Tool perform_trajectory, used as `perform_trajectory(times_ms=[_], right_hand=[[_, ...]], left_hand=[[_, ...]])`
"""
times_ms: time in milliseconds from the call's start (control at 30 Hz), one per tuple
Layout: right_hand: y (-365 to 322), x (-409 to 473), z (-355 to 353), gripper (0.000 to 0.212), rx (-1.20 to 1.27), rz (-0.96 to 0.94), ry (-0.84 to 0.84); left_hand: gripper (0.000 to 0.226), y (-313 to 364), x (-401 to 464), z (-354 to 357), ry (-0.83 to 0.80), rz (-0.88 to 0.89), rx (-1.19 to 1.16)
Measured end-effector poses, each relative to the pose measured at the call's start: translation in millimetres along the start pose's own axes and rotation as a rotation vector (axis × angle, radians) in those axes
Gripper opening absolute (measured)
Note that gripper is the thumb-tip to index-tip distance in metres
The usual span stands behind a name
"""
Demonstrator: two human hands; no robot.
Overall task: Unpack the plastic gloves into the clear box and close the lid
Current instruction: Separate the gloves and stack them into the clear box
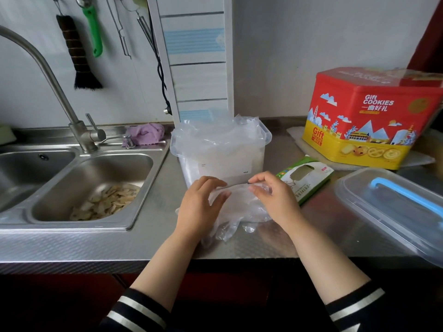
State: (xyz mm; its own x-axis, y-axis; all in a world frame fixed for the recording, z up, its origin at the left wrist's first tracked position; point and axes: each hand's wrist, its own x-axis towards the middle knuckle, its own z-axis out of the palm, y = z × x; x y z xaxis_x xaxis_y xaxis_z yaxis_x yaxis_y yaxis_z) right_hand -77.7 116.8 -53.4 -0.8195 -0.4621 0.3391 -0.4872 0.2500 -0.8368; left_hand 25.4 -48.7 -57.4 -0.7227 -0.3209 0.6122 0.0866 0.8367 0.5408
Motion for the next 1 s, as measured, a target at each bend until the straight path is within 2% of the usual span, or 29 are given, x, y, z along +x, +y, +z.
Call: perform_trajectory(times_ms=[67,167,234,334,467,567,634,734,801,901,934,1001], right_hand=[[0,0,1,0.021,-0.003,-0.011,0.011],[3,1,2,0.014,-0.007,0.016,0.017],[3,1,1,0.011,-0.001,0.018,0.021],[2,1,3,0.017,0.011,-0.01,0.023],[0,2,5,0.025,0.018,-0.028,0.043],[0,2,2,0.026,0.015,-0.016,0.062],[-1,2,2,0.027,0.026,-0.019,0.078],[-3,2,2,0.03,0.04,-0.033,0.099],[-4,1,0,0.032,0.07,-0.045,0.137],[-8,-1,-4,0.024,0.169,-0.013,0.127],[-9,-2,-5,0.018,0.198,0.015,0.096],[-8,-1,-3,0.021,0.225,0.08,0.043]], left_hand=[[0.002,0,1,0,-0.003,-0.013,0.013],[0.005,1,0,1,-0.013,-0.042,0.02],[0.016,3,-1,0,0.002,-0.008,0.007],[0.034,3,3,2,-0.055,0.093,0.049],[0.008,12,10,8,-0.063,0.048,-0.025],[0.009,20,18,9,-0.073,-0.047,-0.045],[0.016,24,26,5,-0.139,-0.094,-0.056],[0.04,34,39,0,-0.367,-0.111,-0.032],[0.029,40,45,2,-0.425,-0.09,0.021],[0.007,44,55,1,-0.368,-0.096,0.008],[0.007,45,59,0,-0.368,-0.096,-0.003],[0.016,47,65,-4,-0.375,-0.074,-0.001]])
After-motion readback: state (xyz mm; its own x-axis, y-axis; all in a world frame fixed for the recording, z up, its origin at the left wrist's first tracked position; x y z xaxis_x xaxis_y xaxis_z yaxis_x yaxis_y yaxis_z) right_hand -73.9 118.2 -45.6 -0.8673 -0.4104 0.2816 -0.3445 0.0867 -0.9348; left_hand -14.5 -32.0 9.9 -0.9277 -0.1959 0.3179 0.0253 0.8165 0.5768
